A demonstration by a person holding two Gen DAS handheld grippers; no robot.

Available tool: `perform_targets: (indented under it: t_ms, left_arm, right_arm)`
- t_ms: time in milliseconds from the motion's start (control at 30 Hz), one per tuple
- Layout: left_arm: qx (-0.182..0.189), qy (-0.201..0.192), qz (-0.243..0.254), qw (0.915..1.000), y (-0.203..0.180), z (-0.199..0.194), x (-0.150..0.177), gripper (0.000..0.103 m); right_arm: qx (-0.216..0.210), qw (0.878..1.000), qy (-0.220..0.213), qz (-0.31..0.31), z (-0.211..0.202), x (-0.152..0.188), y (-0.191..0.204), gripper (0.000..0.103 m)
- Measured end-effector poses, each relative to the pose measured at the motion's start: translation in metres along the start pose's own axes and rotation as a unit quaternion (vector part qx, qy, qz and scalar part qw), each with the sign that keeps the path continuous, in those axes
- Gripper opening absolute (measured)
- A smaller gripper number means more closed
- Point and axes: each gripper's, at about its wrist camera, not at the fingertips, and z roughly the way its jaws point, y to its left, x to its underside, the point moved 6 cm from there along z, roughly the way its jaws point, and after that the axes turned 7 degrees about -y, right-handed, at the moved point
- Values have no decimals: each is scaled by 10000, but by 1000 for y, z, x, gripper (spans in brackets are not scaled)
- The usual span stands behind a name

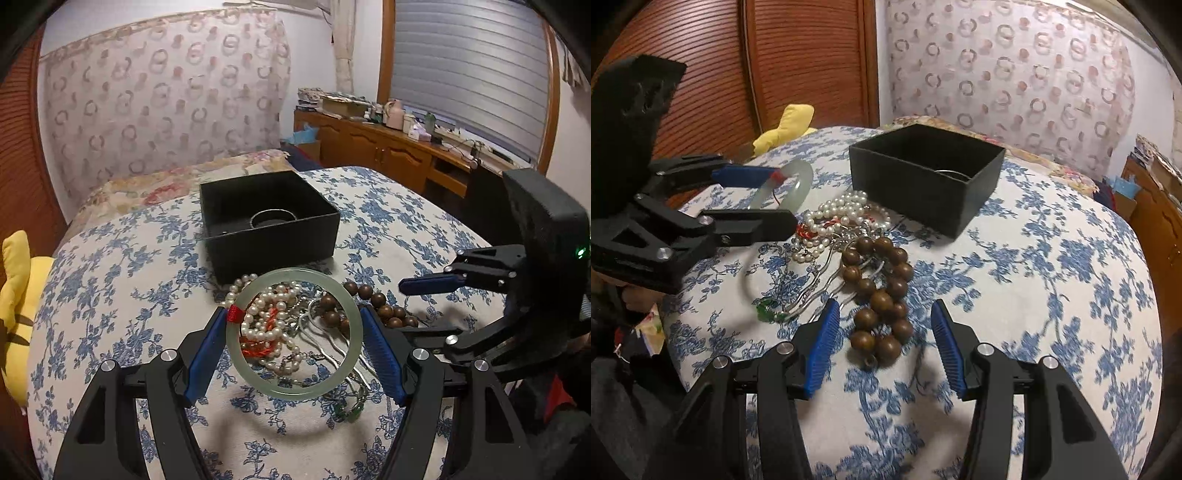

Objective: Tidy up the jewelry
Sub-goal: 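Grasp the jade bangle with the left tool while the right tool grasps the wooden bead bracelet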

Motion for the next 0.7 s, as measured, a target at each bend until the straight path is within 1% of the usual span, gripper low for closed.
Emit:
perform_targets:
  t_ms: [167,233,300,333,400,467,500,700]
  left_arm:
    - [-18,-37,-28,10000,3,-2,-1,69]
    - [-21,-49,-45,10000,5,-3,-1,69]
    - [-26,-55,-51,10000,5,-4,-1,69]
    - [-35,-53,-56,10000,6,-4,-1,69]
    - [-47,-54,-68,10000,6,-4,0,69]
    - [-58,-66,-80,9999,7,-5,-1,69]
    - [-62,-75,-89,9999,8,-6,-1,69]
    - [-75,-151,-131,9998,11,-9,-5,69]
  right_arm:
    - [87,9996,173,-193,12,-3,4,53]
    - [115,9994,241,-220,15,-2,4,45]
    - [146,9992,297,-237,16,-1,4,34]
    - [135,9992,289,-257,16,-1,3,32]
    - [124,9992,266,-285,12,-1,3,20]
    - [98,9993,227,-297,7,-3,2,18]
    - [118,9992,195,-322,4,-4,1,15]
    - [196,9996,-112,-183,-16,-15,-13,15]
